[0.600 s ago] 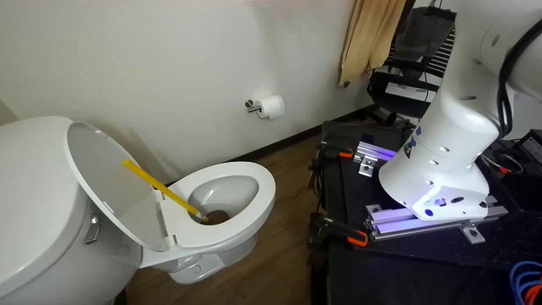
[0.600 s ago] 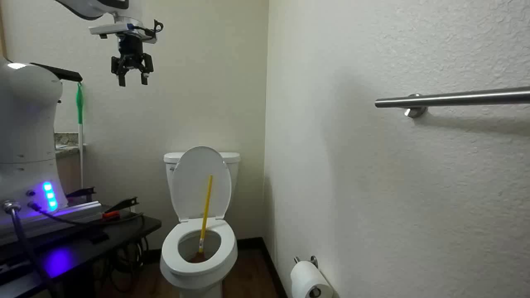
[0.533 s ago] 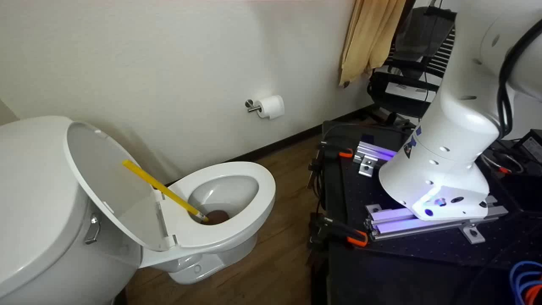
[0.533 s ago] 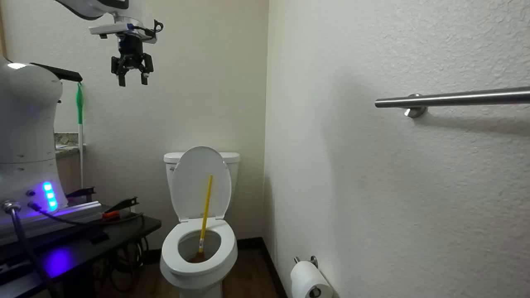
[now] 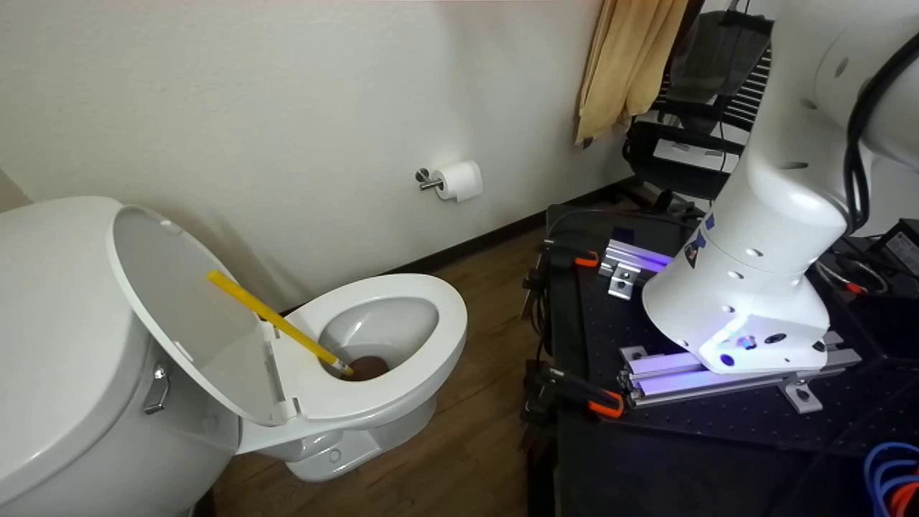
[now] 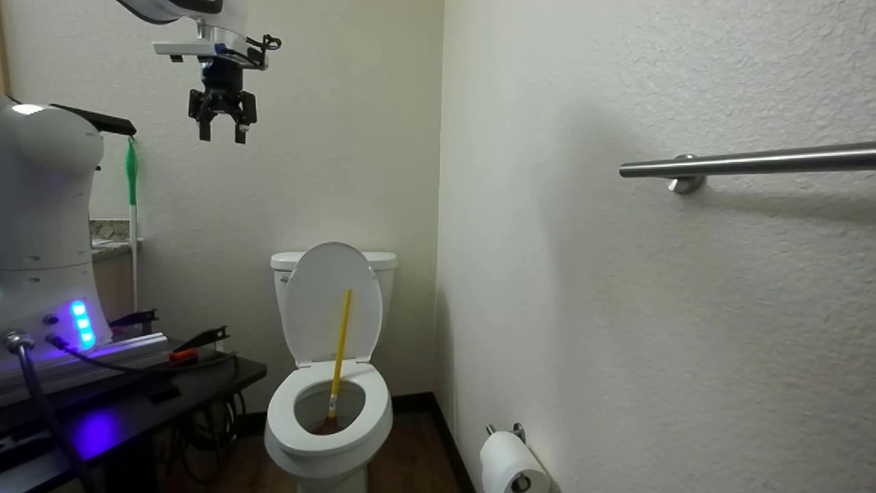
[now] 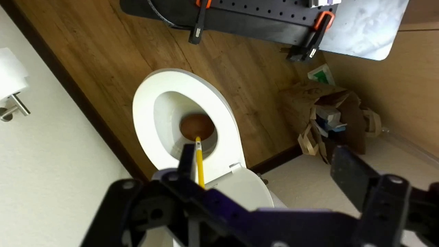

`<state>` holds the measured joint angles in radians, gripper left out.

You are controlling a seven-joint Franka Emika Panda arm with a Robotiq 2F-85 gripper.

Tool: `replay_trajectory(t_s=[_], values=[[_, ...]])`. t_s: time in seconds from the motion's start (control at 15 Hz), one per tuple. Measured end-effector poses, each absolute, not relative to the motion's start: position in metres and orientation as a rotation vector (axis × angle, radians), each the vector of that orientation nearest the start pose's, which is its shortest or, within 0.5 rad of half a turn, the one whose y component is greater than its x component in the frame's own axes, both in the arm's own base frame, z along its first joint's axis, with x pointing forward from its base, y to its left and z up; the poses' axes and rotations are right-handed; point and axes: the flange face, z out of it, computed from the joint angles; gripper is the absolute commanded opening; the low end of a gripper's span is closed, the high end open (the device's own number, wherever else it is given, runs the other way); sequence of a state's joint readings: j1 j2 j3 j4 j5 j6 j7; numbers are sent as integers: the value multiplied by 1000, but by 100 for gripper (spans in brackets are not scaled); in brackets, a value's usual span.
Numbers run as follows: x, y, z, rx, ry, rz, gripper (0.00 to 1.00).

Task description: Use the plunger to plunge the toilet.

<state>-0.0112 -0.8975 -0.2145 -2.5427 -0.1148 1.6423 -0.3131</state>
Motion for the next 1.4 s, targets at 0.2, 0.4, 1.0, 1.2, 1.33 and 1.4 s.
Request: replay_trajectory(t_s=[0.2, 0.4, 1.0, 1.2, 1.33, 1.4], values=[[274, -89, 533, -3061, -289, -1, 100], [275, -84, 534, -3049, -304, -10, 100], [303, -40, 508, -3114, -421, 181, 100], [305, -23, 508, -3156, -418, 200, 100], [318, -17, 493, -3152, -439, 186, 100], [324, -15, 483, -3149, -447, 210, 100]])
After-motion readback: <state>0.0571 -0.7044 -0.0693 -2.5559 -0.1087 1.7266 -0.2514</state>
